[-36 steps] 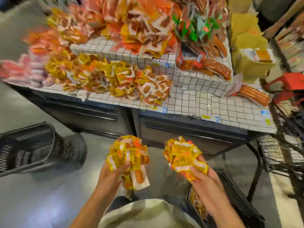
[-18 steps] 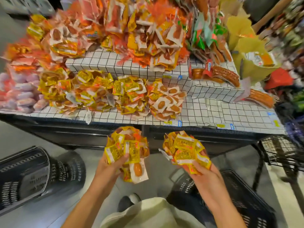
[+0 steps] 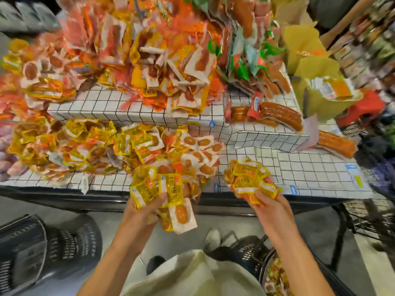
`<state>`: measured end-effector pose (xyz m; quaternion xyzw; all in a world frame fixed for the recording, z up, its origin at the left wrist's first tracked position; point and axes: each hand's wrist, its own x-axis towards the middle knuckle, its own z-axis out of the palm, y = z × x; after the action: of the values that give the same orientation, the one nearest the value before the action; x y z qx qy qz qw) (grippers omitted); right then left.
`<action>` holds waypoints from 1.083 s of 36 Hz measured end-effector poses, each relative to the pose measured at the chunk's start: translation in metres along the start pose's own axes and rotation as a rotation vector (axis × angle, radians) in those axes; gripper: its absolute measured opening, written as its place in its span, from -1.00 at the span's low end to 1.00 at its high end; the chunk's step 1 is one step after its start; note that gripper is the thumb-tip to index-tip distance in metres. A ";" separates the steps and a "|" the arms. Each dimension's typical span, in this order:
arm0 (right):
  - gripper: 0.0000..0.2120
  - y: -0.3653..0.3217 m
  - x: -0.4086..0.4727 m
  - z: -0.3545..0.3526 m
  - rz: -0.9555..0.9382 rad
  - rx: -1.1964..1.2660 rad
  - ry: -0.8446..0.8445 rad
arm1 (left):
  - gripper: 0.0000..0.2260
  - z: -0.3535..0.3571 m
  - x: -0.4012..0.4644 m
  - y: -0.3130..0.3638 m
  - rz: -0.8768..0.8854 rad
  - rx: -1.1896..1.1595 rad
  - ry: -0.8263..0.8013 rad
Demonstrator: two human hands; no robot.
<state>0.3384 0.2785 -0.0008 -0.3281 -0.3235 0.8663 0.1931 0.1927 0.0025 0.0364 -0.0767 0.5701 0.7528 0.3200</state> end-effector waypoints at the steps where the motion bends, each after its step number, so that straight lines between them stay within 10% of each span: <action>1: -0.49 -0.003 0.015 -0.002 0.005 0.018 -0.028 | -0.61 0.009 0.003 0.003 0.010 0.000 0.015; 12: -0.36 0.031 0.123 -0.027 0.210 -0.447 0.039 | -0.74 0.091 0.025 0.012 0.033 0.030 0.176; 22: -0.53 0.007 0.113 -0.039 -0.019 -0.990 -0.021 | -0.61 0.107 0.055 0.010 -0.018 0.054 0.154; 32: -0.47 -0.007 0.083 -0.033 -0.314 -0.750 0.154 | -0.40 0.121 0.078 0.001 -0.101 -0.010 0.077; 39: -0.57 -0.027 0.096 -0.005 0.205 -0.143 -0.112 | -0.37 0.151 0.097 -0.017 -0.293 0.116 -0.122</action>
<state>0.2771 0.3525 -0.0271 -0.3237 -0.3595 0.8730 0.0614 0.1637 0.1807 0.0270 -0.0945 0.5746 0.6673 0.4642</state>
